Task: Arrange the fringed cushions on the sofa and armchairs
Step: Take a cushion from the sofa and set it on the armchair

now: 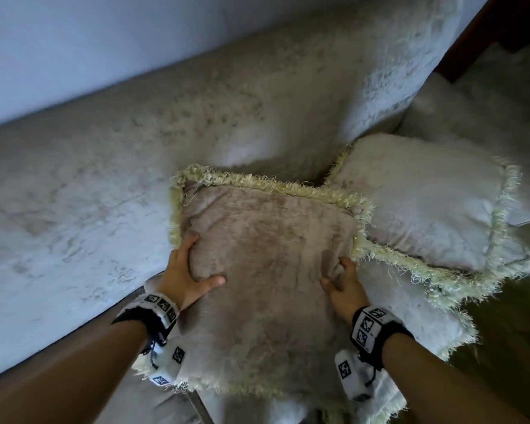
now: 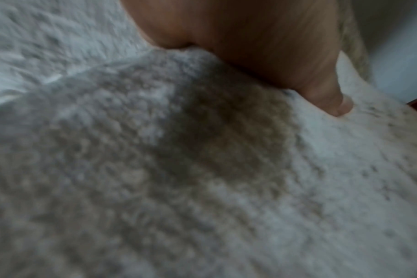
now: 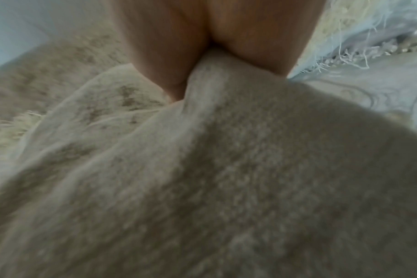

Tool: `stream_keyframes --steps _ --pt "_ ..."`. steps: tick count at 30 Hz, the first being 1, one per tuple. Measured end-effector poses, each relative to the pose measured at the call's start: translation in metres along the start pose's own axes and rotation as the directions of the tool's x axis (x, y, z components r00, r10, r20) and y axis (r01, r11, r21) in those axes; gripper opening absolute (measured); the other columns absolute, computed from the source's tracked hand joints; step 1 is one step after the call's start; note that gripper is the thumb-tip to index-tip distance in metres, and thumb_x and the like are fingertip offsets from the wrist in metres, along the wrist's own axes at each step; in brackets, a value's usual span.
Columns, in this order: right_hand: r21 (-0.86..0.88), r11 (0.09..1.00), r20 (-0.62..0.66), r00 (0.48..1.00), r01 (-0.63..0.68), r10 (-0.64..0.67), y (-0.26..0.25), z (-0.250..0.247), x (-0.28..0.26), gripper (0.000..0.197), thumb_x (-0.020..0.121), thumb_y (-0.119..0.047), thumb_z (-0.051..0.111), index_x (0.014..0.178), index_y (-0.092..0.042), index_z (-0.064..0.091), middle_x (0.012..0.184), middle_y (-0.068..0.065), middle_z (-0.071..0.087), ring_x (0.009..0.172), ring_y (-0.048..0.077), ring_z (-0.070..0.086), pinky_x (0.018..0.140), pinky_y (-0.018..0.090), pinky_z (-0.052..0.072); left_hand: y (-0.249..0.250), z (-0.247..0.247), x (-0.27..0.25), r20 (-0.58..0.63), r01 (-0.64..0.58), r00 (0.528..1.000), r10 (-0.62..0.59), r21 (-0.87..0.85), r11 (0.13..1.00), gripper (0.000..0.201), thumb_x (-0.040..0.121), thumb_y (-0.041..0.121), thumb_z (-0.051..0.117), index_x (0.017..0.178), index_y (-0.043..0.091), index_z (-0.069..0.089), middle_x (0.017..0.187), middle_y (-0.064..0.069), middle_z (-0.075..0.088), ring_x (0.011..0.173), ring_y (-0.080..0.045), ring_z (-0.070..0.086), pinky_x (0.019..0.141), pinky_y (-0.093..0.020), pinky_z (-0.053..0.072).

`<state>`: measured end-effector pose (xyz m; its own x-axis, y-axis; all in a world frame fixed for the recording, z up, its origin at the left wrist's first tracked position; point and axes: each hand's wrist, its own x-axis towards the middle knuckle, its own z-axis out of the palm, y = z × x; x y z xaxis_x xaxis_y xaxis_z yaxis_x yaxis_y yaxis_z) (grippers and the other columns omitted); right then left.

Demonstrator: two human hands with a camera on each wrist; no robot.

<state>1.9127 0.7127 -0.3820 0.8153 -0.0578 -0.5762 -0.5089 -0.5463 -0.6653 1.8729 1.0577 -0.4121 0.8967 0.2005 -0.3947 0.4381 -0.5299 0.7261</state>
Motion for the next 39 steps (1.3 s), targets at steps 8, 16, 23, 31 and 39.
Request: stream_keyframes --steps 8,16,23,31,39 --pt "-0.161 0.957 0.247 0.948 0.243 -0.199 -0.058 -0.025 -0.049 0.070 0.094 -0.008 0.060 0.151 -0.018 0.020 0.148 0.007 0.036 0.136 0.032 0.038 0.097 0.034 0.036 0.034 -0.060 -0.110 -0.125 0.096 0.988 -0.090 0.042 0.994 0.122 0.050 0.052 0.091 0.144 0.043 0.014 0.134 -0.003 0.028 0.126 -0.032 0.042 0.106 -0.046 0.037" --pt "-0.231 0.731 0.482 0.728 0.642 -0.487 -0.135 0.022 -0.109 0.071 0.092 -0.007 0.058 0.150 -0.019 0.020 0.150 0.009 0.038 0.128 0.028 0.046 0.100 0.029 0.035 0.031 -0.128 -0.270 -0.487 0.202 0.844 -0.224 -0.098 0.974 0.126 0.041 0.049 0.094 0.143 0.046 0.021 0.128 -0.006 0.019 0.127 -0.033 0.033 0.111 -0.037 0.035" --pt "-0.078 0.520 0.719 0.409 0.851 -0.562 -0.181 0.122 -0.225 0.077 0.088 0.003 0.055 0.150 -0.027 0.020 0.153 -0.001 0.035 0.138 0.021 0.036 0.109 0.028 0.027 -0.027 -0.165 -0.457 -0.573 0.285 0.733 -0.366 -0.229 0.931 0.141 0.029 0.064 0.091 0.145 0.042 0.014 0.155 0.001 0.026 0.138 -0.024 0.032 0.112 -0.051 0.034" --pt "0.023 0.318 0.912 0.110 0.948 -0.394 -0.163 0.263 -0.414 0.087 0.088 0.000 0.057 0.151 -0.038 0.011 0.150 -0.001 0.039 0.127 0.026 0.049 0.101 0.029 0.039 -0.104 -0.134 -0.692 -0.739 0.374 0.471 -0.482 -0.328 0.868 0.136 0.031 0.063 0.092 0.139 0.043 0.011 0.153 0.001 0.022 0.136 -0.026 0.034 0.107 -0.052 0.039" --pt "0.077 0.144 0.967 -0.039 0.987 -0.252 -0.102 0.354 -0.633 0.076 0.088 0.000 0.054 0.149 -0.030 0.019 0.133 0.000 0.050 0.115 0.030 0.056 0.080 0.019 0.046 -0.172 -0.088 -0.910 -0.845 0.427 0.236 -0.479 -0.352 0.833 0.141 0.038 0.063 0.090 0.147 0.015 0.014 0.155 0.000 0.013 0.143 -0.021 0.017 0.117 -0.051 0.024"
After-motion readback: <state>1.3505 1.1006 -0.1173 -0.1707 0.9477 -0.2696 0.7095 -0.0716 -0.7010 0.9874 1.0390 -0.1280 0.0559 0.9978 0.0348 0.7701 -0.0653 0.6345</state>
